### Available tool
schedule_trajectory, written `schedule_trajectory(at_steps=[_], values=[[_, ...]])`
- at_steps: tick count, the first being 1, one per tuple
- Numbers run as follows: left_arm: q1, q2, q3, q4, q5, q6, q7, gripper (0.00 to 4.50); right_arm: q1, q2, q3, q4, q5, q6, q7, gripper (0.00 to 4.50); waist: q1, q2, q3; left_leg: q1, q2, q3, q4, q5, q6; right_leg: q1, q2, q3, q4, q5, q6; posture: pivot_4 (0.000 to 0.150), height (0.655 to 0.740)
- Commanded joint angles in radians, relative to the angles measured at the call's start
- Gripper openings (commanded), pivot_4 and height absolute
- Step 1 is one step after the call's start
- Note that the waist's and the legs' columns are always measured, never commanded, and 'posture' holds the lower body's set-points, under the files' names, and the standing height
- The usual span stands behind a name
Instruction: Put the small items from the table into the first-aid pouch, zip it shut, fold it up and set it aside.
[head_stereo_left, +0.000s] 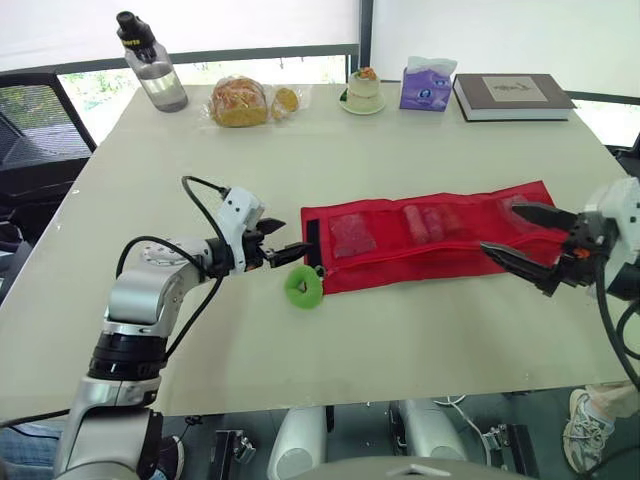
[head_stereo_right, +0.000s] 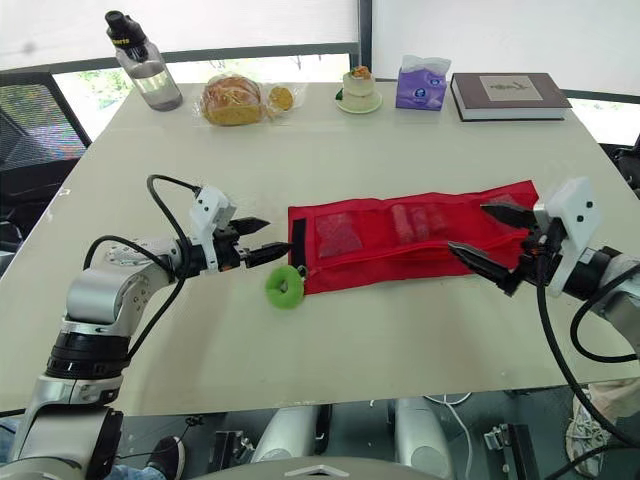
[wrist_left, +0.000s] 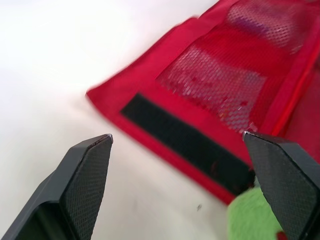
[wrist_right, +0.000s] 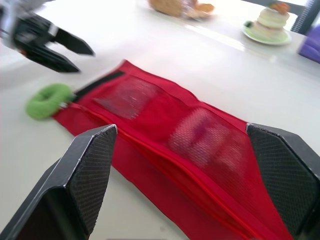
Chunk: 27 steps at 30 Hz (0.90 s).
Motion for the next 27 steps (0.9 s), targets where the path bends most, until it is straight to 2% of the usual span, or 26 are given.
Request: schedule_trajectory(at_steps=[1, 8, 15, 18, 26, 27], values=[[-0.005, -0.001, 0.049, -0.001, -0.019, 0.069, 0.045, 4.50, -0.035, -0.012, 0.003, -0.045, 0.043, -0.010, -0.012, 4.39, 0.001, 0.000, 0.000, 0.000, 0.000, 0.000, 0.000, 0.000, 0.000, 0.000, 0.000, 0.000, 0.000, 0.000, 0.000, 0.150, 0.7400], [-0.030, -0.064, 0.090, 0.002, -0.097, 0.262, 0.115, 4.50, -0.091, 0.005, 0.067, -0.072, 0.081, -0.016, -0.060, 4.39, 0.002, 0.000, 0.000, 0.000, 0.000, -0.001, 0.000, 0.000, 0.000, 0.000, 0.000, -0.001, 0.000, 0.000, 0.000, 0.150, 0.7400], [-0.101, -0.222, 0.157, 0.008, -0.292, 0.597, 0.143, 4.50, -0.119, 0.015, 0.126, -0.065, 0.067, -0.043, -0.086, 4.39, 0.008, -0.001, 0.000, 0.000, -0.001, -0.002, 0.002, 0.000, 0.000, 0.002, -0.001, -0.002, 0.000, 0.000, 0.000, 0.150, 0.7400], [-0.135, -0.301, 0.217, 0.061, -0.335, 0.707, 0.180, 4.50, -0.119, 0.028, 0.148, -0.063, 0.058, -0.057, -0.096, 4.39, 0.006, -0.001, 0.000, 0.000, -0.001, -0.002, 0.002, 0.000, 0.000, 0.002, -0.001, -0.002, 0.000, 0.000, 0.000, 0.150, 0.7400], [-0.218, -0.395, 0.362, 0.182, -0.384, 0.793, 0.229, 4.50, -0.113, 0.047, 0.180, -0.085, 0.052, -0.070, -0.118, 4.39, 0.005, -0.001, 0.000, 0.000, -0.002, -0.002, 0.002, 0.000, 0.000, 0.002, -0.001, -0.002, 0.000, 0.000, 0.000, 0.150, 0.7400], [-0.224, -0.401, 0.374, 0.190, -0.387, 0.793, 0.234, 4.23, -0.111, 0.048, 0.180, -0.086, 0.050, -0.071, -0.119, 4.46, 0.005, -0.001, 0.000, 0.000, -0.002, -0.002, 0.002, 0.000, 0.000, 0.002, -0.001, -0.002, 0.000, 0.000, 0.000, 0.150, 0.7400]])
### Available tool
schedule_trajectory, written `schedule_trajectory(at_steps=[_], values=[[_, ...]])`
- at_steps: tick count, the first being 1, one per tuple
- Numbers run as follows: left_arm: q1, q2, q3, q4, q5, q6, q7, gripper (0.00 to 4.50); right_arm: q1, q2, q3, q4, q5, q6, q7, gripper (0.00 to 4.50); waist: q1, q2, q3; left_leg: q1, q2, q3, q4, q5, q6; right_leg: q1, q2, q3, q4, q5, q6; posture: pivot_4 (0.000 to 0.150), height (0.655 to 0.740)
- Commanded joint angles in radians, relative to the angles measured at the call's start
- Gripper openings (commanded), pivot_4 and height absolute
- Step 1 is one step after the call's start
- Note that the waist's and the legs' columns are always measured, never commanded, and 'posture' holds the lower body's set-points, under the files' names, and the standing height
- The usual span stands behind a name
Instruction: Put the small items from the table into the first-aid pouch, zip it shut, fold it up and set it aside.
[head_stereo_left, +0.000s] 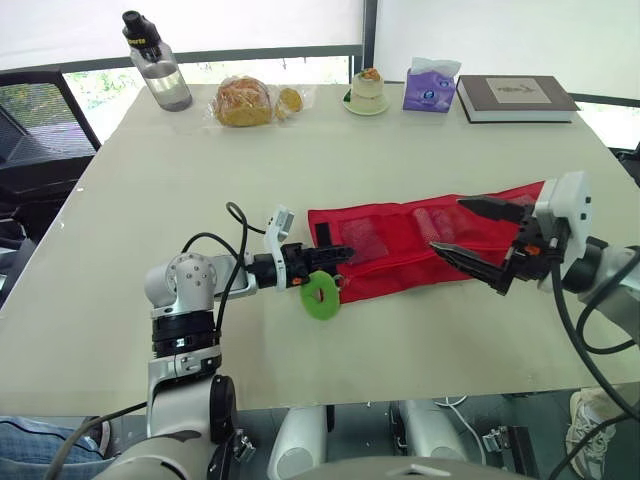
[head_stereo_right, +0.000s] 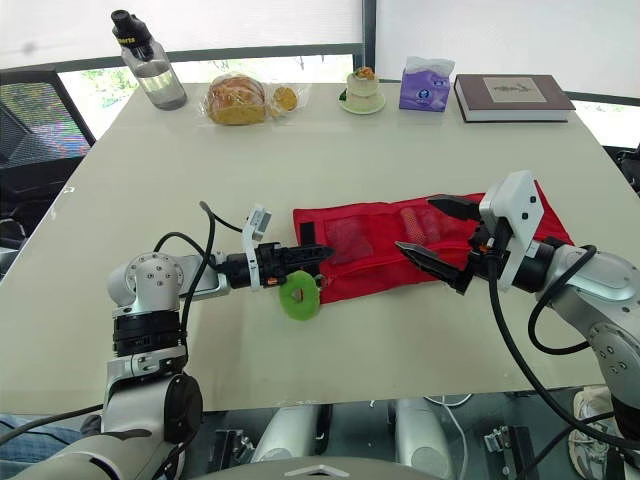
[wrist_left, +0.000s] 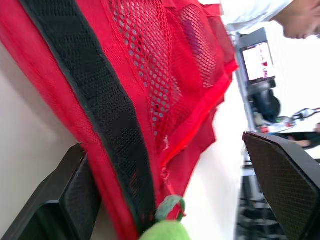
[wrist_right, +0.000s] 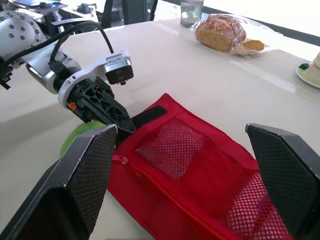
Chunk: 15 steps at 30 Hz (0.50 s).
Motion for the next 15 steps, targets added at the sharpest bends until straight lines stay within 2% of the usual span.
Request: schedule_trajectory(at_steps=[1, 2, 5, 8, 9, 10, 11, 15], values=[[-0.029, -0.015, 0.045, 0.017, -0.033, 0.015, 0.013, 4.07, -0.007, -0.001, -0.014, -0.037, 0.008, -0.022, -0.010, 4.50, -0.002, 0.000, 0.000, 0.000, 0.000, 0.000, 0.000, 0.000, 0.000, 0.000, 0.000, 0.000, 0.000, 0.000, 0.000, 0.150, 0.7400], [-0.030, -0.017, 0.048, 0.017, -0.034, 0.015, 0.015, 3.83, -0.005, -0.001, -0.014, -0.037, 0.007, -0.023, -0.011, 4.50, -0.002, 0.000, 0.000, 0.000, 0.000, 0.000, 0.000, 0.000, 0.000, 0.000, 0.000, 0.000, 0.000, 0.000, 0.000, 0.150, 0.7400], [-0.041, -0.030, 0.074, 0.026, -0.042, 0.021, 0.026, 2.64, -0.005, -0.001, -0.012, -0.038, 0.007, -0.025, -0.014, 4.50, -0.002, 0.000, 0.000, 0.000, 0.000, 0.000, 0.000, 0.000, 0.000, 0.000, 0.000, 0.000, 0.000, 0.000, 0.000, 0.150, 0.7400], [-0.040, -0.027, 0.079, 0.019, -0.050, 0.024, 0.025, 1.09, -0.005, 0.002, -0.005, -0.040, 0.006, -0.026, -0.017, 4.50, -0.002, 0.000, 0.000, 0.000, 0.000, 0.000, 0.000, 0.000, 0.000, 0.000, 0.000, 0.000, 0.000, 0.000, 0.000, 0.150, 0.7400], [-0.036, -0.023, 0.075, 0.015, -0.051, 0.022, 0.023, 0.79, -0.005, 0.004, -0.001, -0.041, 0.005, -0.026, -0.018, 4.50, -0.002, 0.000, 0.000, 0.000, 0.000, 0.000, 0.000, 0.000, 0.000, 0.000, 0.000, 0.000, 0.000, 0.000, 0.000, 0.150, 0.7400], [-0.032, -0.019, 0.070, 0.011, -0.052, 0.020, 0.022, 0.25, -0.005, 0.006, 0.003, -0.042, 0.005, -0.026, -0.019, 4.50, -0.002, 0.000, 0.000, 0.000, 0.000, 0.000, 0.000, 0.000, 0.000, 0.000, 0.000, 0.000, 0.000, 0.000, 0.000, 0.150, 0.7400], [-0.028, -0.014, 0.063, 0.006, -0.052, 0.018, 0.020, 0.10, -0.005, 0.007, 0.008, -0.043, 0.006, -0.024, -0.020, 4.50, -0.002, 0.000, 0.000, 0.000, 0.000, 0.000, 0.000, 0.000, 0.000, 0.000, 0.000, 0.000, 0.000, 0.000, 0.000, 0.150, 0.7400], [-0.013, 0.000, 0.032, -0.003, -0.045, 0.001, 0.013, 0.10, -0.022, 0.023, 0.065, -0.048, 0.009, 0.014, -0.053, 4.50, -0.003, 0.000, 0.000, 0.000, 0.000, 0.000, 0.000, 0.000, 0.000, 0.000, 0.000, 0.000, 0.000, 0.000, 0.000, 0.150, 0.7400]])
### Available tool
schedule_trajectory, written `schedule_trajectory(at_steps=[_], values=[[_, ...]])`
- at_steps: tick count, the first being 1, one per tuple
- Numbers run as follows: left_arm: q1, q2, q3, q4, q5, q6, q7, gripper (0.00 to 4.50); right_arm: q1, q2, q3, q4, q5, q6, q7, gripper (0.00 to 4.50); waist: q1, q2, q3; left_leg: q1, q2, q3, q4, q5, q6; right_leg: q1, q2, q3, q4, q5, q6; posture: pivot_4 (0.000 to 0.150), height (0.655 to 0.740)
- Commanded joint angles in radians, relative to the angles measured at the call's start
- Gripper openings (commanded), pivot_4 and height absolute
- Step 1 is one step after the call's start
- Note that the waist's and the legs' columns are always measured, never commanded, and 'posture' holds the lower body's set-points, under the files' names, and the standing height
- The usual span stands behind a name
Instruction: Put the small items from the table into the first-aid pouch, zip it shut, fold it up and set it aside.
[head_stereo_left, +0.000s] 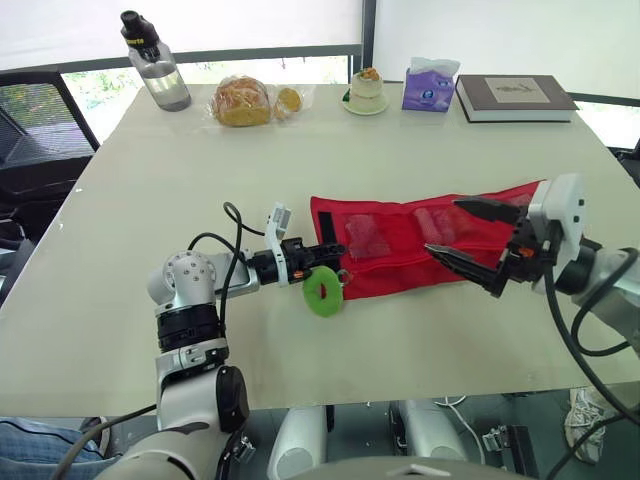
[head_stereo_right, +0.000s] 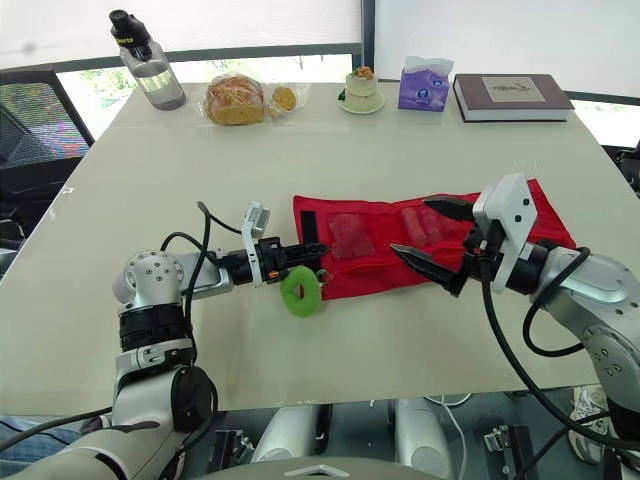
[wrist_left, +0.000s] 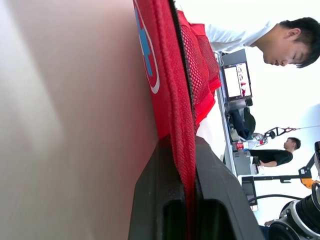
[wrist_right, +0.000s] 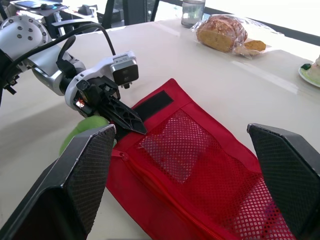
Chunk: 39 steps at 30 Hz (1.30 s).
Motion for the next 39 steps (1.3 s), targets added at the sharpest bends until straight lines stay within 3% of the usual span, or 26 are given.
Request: schedule_trajectory(at_steps=[1, 7, 14, 20, 25, 31, 38, 39], values=[[0.003, 0.011, -0.021, -0.035, -0.023, -0.019, -0.017, 0.10, -0.026, 0.031, 0.046, -0.037, 0.021, 0.015, -0.035, 4.50, -0.001, 0.000, 0.000, 0.000, 0.000, 0.000, 0.000, 0.000, 0.000, 0.000, 0.000, 0.000, 0.000, 0.000, 0.000, 0.150, 0.7400], [0.038, 0.047, -0.178, -0.055, 0.045, -0.144, -0.047, 0.10, -0.081, 0.150, 0.205, -0.006, 0.006, 0.033, -0.072, 4.50, 0.001, 0.000, 0.000, 0.000, 0.000, 0.000, 0.000, 0.000, 0.000, 0.000, 0.000, 0.000, 0.000, 0.000, 0.000, 0.150, 0.7400], [-0.017, -0.032, -0.281, 0.048, 0.084, -0.244, -0.066, 0.10, -0.126, 0.183, 0.446, 0.173, -0.190, -0.096, 0.101, 4.50, 0.007, -0.001, 0.000, 0.000, -0.001, 0.000, 0.000, 0.000, 0.000, 0.000, -0.001, 0.000, 0.000, 0.000, 0.000, 0.150, 0.7400], [-0.045, -0.049, -0.304, 0.104, 0.109, -0.288, -0.075, 0.10, -0.142, 0.210, 0.474, 0.229, -0.245, -0.136, 0.156, 4.50, 0.005, -0.001, 0.000, 0.000, -0.002, -0.001, 0.000, 0.000, 0.000, 0.000, -0.001, -0.001, -0.001, 0.000, 0.000, 0.150, 0.7400], [-0.115, -0.146, -0.294, 0.202, 0.112, -0.321, -0.042, 0.10, -0.175, 0.208, 0.656, 0.390, -0.458, -0.210, 0.196, 4.50, 0.012, -0.001, -0.001, 0.001, -0.002, -0.003, 0.001, 0.000, 0.000, 0.002, -0.001, -0.003, 0.000, 0.000, 0.000, 0.150, 0.7400], [-0.125, -0.172, -0.258, 0.228, 0.103, -0.297, -0.019, 0.10, -0.146, 0.234, 0.659, 0.425, -0.497, -0.237, 0.214, 4.50, 0.006, -0.001, -0.001, 0.000, -0.003, -0.004, 0.001, 0.000, 0.000, 0.002, -0.002, -0.003, -0.001, 0.000, 0.000, 0.150, 0.7400], [-0.111, -0.182, -0.258, 0.213, 0.104, -0.284, -0.011, 0.10, -0.174, 0.238, 0.680, 0.479, -0.588, -0.129, 0.171, 4.50, 0.005, -0.001, -0.001, 0.002, -0.003, -0.005, 0.001, 0.000, 0.000, 0.004, -0.001, -0.005, -0.001, 0.000, 0.000, 0.150, 0.7400], [-0.110, -0.181, -0.258, 0.212, 0.104, -0.283, -0.011, 0.01, -0.178, 0.234, 0.684, 0.483, -0.600, -0.116, 0.168, 4.25, 0.006, -0.001, -0.001, 0.002, -0.003, -0.005, 0.001, 0.000, 0.000, 0.004, -0.001, -0.005, -0.001, 0.000, 0.000, 0.150, 0.7400]])
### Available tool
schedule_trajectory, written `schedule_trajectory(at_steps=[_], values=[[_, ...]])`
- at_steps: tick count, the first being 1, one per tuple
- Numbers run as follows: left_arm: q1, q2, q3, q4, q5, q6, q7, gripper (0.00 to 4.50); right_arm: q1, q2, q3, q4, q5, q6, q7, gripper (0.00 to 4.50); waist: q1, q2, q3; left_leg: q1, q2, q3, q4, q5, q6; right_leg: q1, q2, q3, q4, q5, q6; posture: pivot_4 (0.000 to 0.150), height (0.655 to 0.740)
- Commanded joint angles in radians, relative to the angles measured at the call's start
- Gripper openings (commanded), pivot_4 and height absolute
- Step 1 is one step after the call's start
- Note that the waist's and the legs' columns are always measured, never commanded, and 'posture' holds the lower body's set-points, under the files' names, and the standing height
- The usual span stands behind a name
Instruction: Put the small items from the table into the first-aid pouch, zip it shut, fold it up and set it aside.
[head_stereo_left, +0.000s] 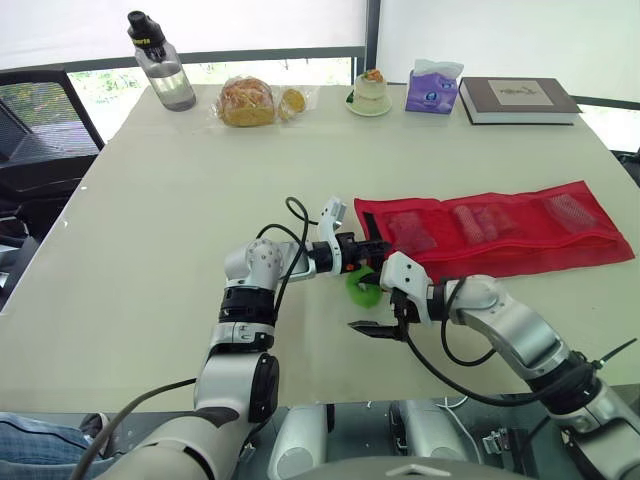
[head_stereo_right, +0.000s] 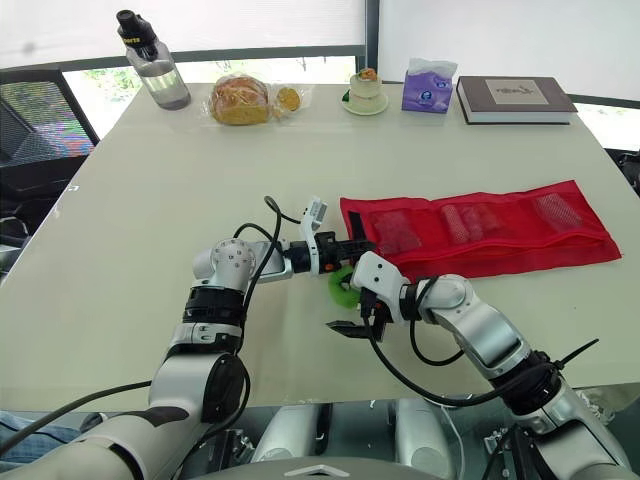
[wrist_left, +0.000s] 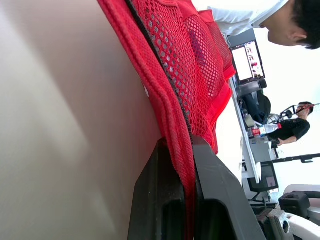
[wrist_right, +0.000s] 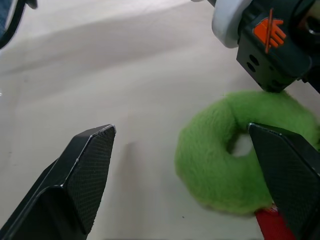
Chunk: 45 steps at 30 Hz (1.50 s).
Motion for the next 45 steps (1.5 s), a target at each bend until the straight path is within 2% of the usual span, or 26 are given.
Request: schedule_trajectory(at_steps=[1, 2, 5, 6, 9, 10, 15, 16, 19, 25, 29, 36, 45], values=[[0.009, -0.018, -0.008, -0.001, -0.015, 0.025, -0.005, 0.00, -0.006, -0.021, 0.012, 0.047, -0.063, 0.081, -0.023, 3.98, 0.000, 0.000, 0.000, 0.000, 0.000, -0.001, 0.000, 0.000, 0.000, 0.001, 0.000, -0.001, 0.000, 0.000, 0.000, 0.150, 0.7400], [0.008, -0.016, -0.008, 0.000, -0.015, 0.026, -0.006, 0.00, -0.009, -0.026, 0.015, 0.049, -0.070, 0.091, -0.019, 3.73, 0.001, 0.000, 0.000, 0.000, 0.000, -0.001, 0.000, 0.000, 0.000, 0.001, 0.000, -0.001, 0.000, 0.000, 0.000, 0.150, 0.7400], [0.003, -0.008, -0.008, 0.006, -0.012, 0.024, -0.011, 0.00, -0.012, -0.048, 0.022, 0.044, -0.095, 0.098, -0.006, 2.15, 0.001, 0.000, 0.000, 0.000, -0.001, -0.001, 0.000, 0.000, 0.000, 0.001, -0.001, -0.001, -0.001, 0.000, 0.000, 0.150, 0.7400], [0.001, -0.005, -0.008, 0.010, -0.011, 0.023, -0.013, 0.00, -0.010, -0.053, 0.019, 0.037, -0.096, 0.101, 0.000, 1.92, 0.001, 0.000, 0.000, 0.000, -0.001, -0.001, 0.000, 0.000, 0.000, 0.001, -0.001, -0.002, -0.001, 0.000, 0.000, 0.150, 0.7400], [-0.003, 0.005, -0.006, 0.019, -0.008, 0.020, -0.019, 0.00, 0.004, -0.071, -0.008, -0.001, -0.085, 0.109, 0.006, 0.33, 0.001, 0.000, 0.000, 0.000, -0.001, -0.002, 0.000, 0.000, 0.000, 0.002, -0.001, -0.002, -0.001, 0.000, 0.000, 0.150, 0.7400], [-0.005, 0.007, -0.002, 0.024, -0.008, 0.019, -0.019, 0.00, 0.012, -0.068, -0.025, -0.015, -0.074, 0.113, 0.001, 0.05, 0.002, 0.000, 0.000, 0.000, -0.001, -0.002, 0.000, 0.000, 0.000, 0.002, -0.001, -0.002, -0.001, 0.000, 0.000, 0.150, 0.7400], [0.000, 0.027, -0.008, 0.026, -0.001, 0.012, -0.034, 0.00, 0.068, -0.025, -0.142, -0.121, 0.029, 0.180, -0.023, 0.05, -0.002, 0.000, 0.000, 0.000, -0.001, -0.003, 0.000, 0.000, 0.000, 0.002, -0.001, -0.003, -0.001, 0.000, 0.000, 0.150, 0.7400], [0.000, 0.037, -0.010, 0.030, 0.002, 0.007, -0.042, 0.00, 0.084, -0.018, -0.186, -0.147, 0.063, 0.194, -0.029, 0.05, -0.004, 0.000, 0.000, 0.000, -0.001, -0.004, 0.000, 0.000, 0.000, 0.002, -0.001, -0.004, -0.001, 0.000, 0.000, 0.150, 0.7400], [-0.003, 0.058, 0.011, 0.047, 0.001, 0.004, -0.046, 0.00, 0.145, 0.104, -0.436, -0.220, 0.285, 0.300, -0.115, 0.05, -0.005, 0.000, 0.000, -0.001, -0.001, -0.006, 0.000, 0.000, 0.000, 0.002, 0.000, -0.006, -0.001, 0.000, 0.000, 0.150, 0.7400], [0.014, 0.097, -0.010, 0.037, 0.009, -0.002, -0.079, 0.00, 0.229, 0.151, -0.671, -0.244, 0.393, 0.358, -0.245, 0.05, -0.010, 0.000, 0.000, 0.000, 0.000, -0.006, -0.001, 0.000, 0.000, 0.002, 0.000, -0.006, -0.001, 0.000, -0.001, 0.150, 0.7400], [0.026, 0.128, -0.026, 0.024, 0.011, -0.003, -0.105, 0.00, 0.235, 0.184, -0.755, -0.214, 0.406, 0.345, -0.342, 0.05, -0.015, 0.001, 0.000, 0.001, 0.000, -0.006, -0.003, 0.000, 0.000, 0.001, 0.001, -0.005, -0.001, 0.000, -0.001, 0.150, 0.7400], [0.050, 0.225, -0.088, 0.008, 0.038, -0.040, -0.177, 0.00, 0.254, 0.168, -0.810, -0.157, 0.353, 0.274, -0.439, 0.05, -0.033, 0.001, 0.000, 0.002, 0.001, -0.004, -0.006, 0.000, 0.000, 0.001, 0.001, -0.003, -0.001, -0.001, -0.001, 0.150, 0.7400], [0.064, 0.406, -0.121, 0.018, 0.070, -0.097, -0.267, 0.00, 0.262, 0.081, -0.869, -0.074, 0.302, 0.197, -0.463, 0.05, -0.038, 0.001, 0.000, 0.009, 0.003, 0.006, -0.014, 0.000, 0.000, 0.000, 0.002, 0.007, -0.001, -0.002, -0.002, 0.150, 0.7400]])
